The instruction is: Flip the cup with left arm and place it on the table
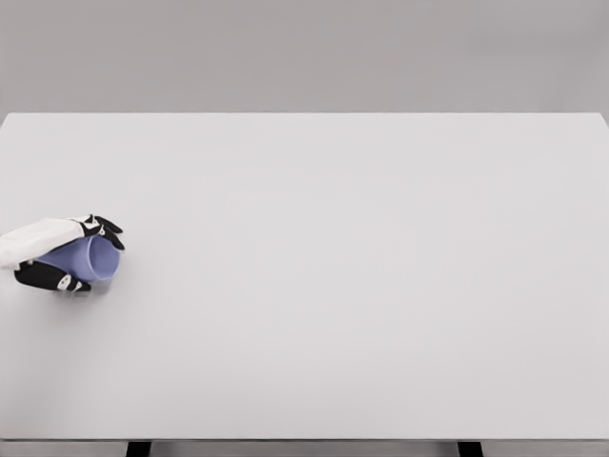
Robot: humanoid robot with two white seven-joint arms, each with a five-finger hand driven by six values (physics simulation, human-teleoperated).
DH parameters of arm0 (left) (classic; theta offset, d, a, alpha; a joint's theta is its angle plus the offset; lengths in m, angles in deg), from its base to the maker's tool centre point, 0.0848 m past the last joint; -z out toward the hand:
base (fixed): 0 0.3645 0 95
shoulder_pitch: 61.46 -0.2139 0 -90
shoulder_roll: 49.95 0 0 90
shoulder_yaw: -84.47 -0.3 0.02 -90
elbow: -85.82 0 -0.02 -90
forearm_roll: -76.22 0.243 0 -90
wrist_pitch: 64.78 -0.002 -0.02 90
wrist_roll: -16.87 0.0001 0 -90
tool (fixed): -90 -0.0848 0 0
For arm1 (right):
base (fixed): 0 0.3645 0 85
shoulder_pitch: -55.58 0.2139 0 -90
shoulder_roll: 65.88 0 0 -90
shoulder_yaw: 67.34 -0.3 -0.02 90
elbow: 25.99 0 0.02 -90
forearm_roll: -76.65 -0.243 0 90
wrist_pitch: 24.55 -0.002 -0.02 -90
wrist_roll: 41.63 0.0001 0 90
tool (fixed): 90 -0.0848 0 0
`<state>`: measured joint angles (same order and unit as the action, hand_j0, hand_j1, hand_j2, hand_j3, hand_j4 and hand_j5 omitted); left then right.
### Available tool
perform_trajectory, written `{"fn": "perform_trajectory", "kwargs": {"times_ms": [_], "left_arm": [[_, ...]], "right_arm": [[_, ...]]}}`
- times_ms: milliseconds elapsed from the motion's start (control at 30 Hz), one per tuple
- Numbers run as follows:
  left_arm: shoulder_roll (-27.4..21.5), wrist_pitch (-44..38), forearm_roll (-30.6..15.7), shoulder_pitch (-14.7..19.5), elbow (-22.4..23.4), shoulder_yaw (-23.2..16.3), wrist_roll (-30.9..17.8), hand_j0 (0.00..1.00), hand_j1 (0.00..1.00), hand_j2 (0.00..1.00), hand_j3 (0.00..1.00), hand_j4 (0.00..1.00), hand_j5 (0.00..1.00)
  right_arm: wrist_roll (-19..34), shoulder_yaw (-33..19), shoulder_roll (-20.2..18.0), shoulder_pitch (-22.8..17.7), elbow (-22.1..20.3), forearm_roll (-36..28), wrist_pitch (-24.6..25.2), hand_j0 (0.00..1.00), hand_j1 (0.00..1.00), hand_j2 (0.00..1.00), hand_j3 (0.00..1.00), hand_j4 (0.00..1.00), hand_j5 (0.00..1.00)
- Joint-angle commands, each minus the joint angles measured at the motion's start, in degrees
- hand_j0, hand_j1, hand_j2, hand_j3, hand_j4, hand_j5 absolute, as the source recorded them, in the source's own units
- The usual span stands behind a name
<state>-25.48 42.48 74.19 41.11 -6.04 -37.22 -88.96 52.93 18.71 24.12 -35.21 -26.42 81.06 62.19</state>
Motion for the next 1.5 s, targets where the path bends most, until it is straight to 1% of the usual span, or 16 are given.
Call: {"fn": "perform_trajectory", "kwargs": {"times_ms": [0,67,133,233,267,333,400,533,600,700,1000,1200,1300,1400,1433,1467], "left_arm": [[-0.2,2.2,-4.3,0.1,0.2,0.0,-0.3,0.6,0.6,0.6,0.6,0.6,0.6],[-0.3,4.4,-9.0,0.5,0.3,0.1,-4.2,0.61,0.61,0.61,0.61,0.61,0.61],[-0.3,6.9,-16.8,1.1,0.5,0.1,-10.5,0.61,0.61,0.61,0.61,0.61,0.61],[0.1,8.2,-24.4,1.8,1.9,0.2,-17.6,0.61,0.61,0.61,0.61,0.61,0.61],[0.1,8.9,-27.3,1.9,3.0,0.2,-19.2,0.61,0.61,0.61,0.61,0.61,0.61],[2.2,10.4,-32.7,3.5,6.2,0.2,-19.2,0.61,0.61,0.61,0.61,0.61,0.61],[8.3,11.2,-37.4,6.7,11.5,0.1,-19.2,0.61,0.61,0.61,0.61,0.61,0.61],[22.1,10.8,-43.1,13.3,24.6,0.0,-19.2,0.62,0.62,0.62,0.62,0.62,0.62],[26.0,10.8,-46.0,14.1,28.4,0.0,-19.2,0.63,0.63,0.63,0.63,0.63,0.63],[28.6,10.8,-46.1,14.4,29.3,-0.1,-19.2,0.63,0.63,0.63,0.63,0.63,0.63],[32.1,11.5,-43.5,13.9,30.7,-1.4,-19.2,0.63,0.63,0.63,0.63,0.63,0.63],[33.9,13.1,-40.6,13.4,32.2,-1.4,-19.2,0.69,0.69,0.69,0.69,0.69,0.69],[33.9,13.0,-40.6,13.3,32.2,-1.9,-19.2,0.77,0.77,0.77,0.77,0.77,0.77],[33.9,13.0,-40.5,13.3,32.2,-2.0,-19.2,0.96,0.96,0.96,0.96,0.96,0.96],[33.9,12.9,-40.5,13.3,32.2,-2.0,-19.2,1.0,1.0,1.0,1.0,1.0,1.0],[33.9,12.9,-40.6,13.3,32.2,-2.0,-19.2,1.0,1.0,1.0,1.0,1.0,1.0]], "right_arm": [[0.0,0.0,0.0,0.0,0.0,0.0,0.0,1.0,1.0,1.0,1.0,1.0,1.0],[0.0,0.0,0.0,0.0,0.0,0.0,0.0,1.0,1.0,1.0,1.0,1.0,1.0],[0.0,0.0,0.0,0.0,0.0,0.0,0.0,1.0,1.0,1.0,1.0,1.0,1.0],[0.0,0.0,0.0,0.0,0.0,0.1,0.0,1.0,1.0,1.0,1.0,1.0,1.0],[0.0,0.0,0.0,0.0,0.0,0.0,0.0,1.0,1.0,1.0,1.0,1.0,1.0],[0.0,0.0,0.0,0.0,0.0,0.0,0.0,1.0,1.0,1.0,1.0,1.0,1.0],[0.0,0.0,0.0,0.0,0.0,0.0,0.0,1.0,1.0,1.0,1.0,1.0,1.0],[0.0,0.0,0.0,0.0,0.0,0.0,-0.1,1.0,1.0,1.0,1.0,1.0,1.0],[0.0,0.0,0.0,0.0,0.0,0.0,0.0,1.0,1.0,1.0,1.0,1.0,1.0],[0.0,0.0,0.0,0.0,-0.1,0.0,0.0,1.0,1.0,1.0,1.0,1.0,1.0],[0.0,0.0,0.0,0.0,0.0,0.0,0.0,1.0,1.0,1.0,1.0,1.0,1.0],[0.0,0.0,0.0,0.0,0.0,0.0,0.0,1.0,1.0,1.0,1.0,1.0,1.0],[0.0,0.0,0.0,0.0,0.0,0.0,0.0,1.0,1.0,1.0,1.0,1.0,1.0],[0.0,0.0,0.0,0.0,0.0,0.0,0.0,1.0,1.0,1.0,1.0,1.0,1.0],[0.0,0.0,0.0,0.0,0.0,0.0,0.0,1.0,1.0,1.0,1.0,1.0,1.0],[0.0,0.0,0.0,0.0,0.0,0.0,0.0,1.0,1.0,1.0,1.0,1.0,1.0]]}}
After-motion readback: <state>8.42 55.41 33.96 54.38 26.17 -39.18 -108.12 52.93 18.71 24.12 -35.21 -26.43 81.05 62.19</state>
